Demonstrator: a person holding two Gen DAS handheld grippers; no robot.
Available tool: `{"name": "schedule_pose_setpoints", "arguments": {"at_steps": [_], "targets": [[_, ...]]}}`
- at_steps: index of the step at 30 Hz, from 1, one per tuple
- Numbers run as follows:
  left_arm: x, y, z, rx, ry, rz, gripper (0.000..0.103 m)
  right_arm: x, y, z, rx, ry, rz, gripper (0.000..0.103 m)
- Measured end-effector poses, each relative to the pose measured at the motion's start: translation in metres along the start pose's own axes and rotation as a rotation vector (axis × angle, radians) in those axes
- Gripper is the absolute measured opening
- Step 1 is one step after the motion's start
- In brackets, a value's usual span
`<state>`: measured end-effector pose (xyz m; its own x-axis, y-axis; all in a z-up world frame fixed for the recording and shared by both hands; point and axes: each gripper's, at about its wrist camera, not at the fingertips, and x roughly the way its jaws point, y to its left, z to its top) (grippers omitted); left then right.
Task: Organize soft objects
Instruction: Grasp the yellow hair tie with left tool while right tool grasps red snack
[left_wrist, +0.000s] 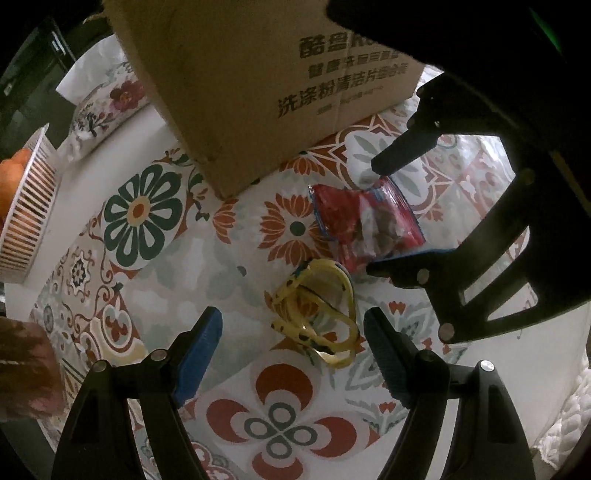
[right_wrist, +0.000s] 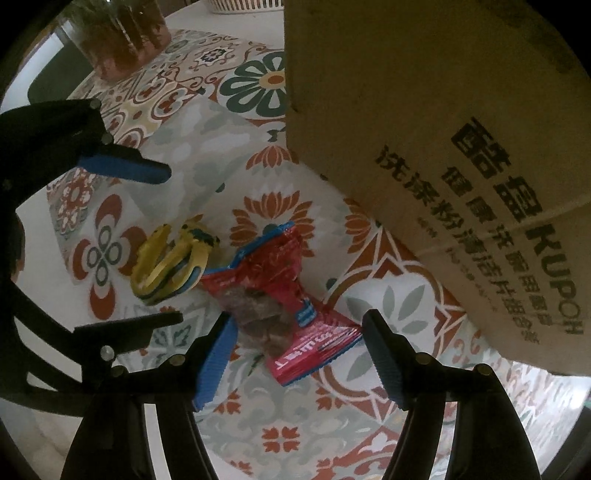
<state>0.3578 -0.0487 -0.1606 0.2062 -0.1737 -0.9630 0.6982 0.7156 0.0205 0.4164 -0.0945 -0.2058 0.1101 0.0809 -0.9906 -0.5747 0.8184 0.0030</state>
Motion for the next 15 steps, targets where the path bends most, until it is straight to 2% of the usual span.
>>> {"name": "schedule_pose_setpoints", "arguments": {"at_steps": [5, 10, 13, 15], "targets": [[0.008, 0.007, -0.005, -0.04, -0.017, -0.021, 0.073, 0.006, -0.001, 0.003, 0.005, -0.036, 0.012, 0.071], [0.011, 0.008, -0.011, -0.052, -0.044, -0.013, 0.057, 0.009, 0.003, 0.005, 0.014, -0.097, 0.017, 0.07], [0.011, 0.005, -0.016, -0.061, -0.061, -0.027, 0.047, 0.009, 0.006, 0.003, 0.023, -0.129, 0.017, 0.065], [0.01, 0.001, -0.02, -0.071, -0.073, -0.038, 0.044, 0.008, 0.01, -0.006, 0.033, -0.152, 0.02, 0.055]]}}
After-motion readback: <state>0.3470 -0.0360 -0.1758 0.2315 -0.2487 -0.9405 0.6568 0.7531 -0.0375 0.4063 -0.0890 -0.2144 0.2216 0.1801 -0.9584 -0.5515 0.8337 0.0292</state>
